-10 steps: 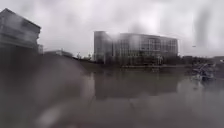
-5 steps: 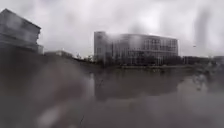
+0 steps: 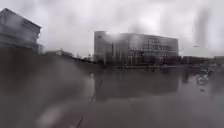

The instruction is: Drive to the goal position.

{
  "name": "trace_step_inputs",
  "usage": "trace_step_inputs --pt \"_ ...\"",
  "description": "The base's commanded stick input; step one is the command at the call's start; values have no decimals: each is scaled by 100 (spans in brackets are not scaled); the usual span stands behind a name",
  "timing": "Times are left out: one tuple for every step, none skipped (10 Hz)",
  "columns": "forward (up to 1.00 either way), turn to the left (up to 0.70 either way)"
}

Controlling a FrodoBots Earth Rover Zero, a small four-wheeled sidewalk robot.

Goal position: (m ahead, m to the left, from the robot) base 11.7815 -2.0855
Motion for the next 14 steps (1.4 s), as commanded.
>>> trace_step_inputs --pt "70 0" --pt "70 0" --pt "70 0" --pt "70 0" --pt "70 0" --pt "70 0" --pt "70 -4" --pt "70 -34" --pt "70 -35" --pt "70 -21" --pt "70 0" --pt "70 0" --pt "70 0" --pt "70 0"
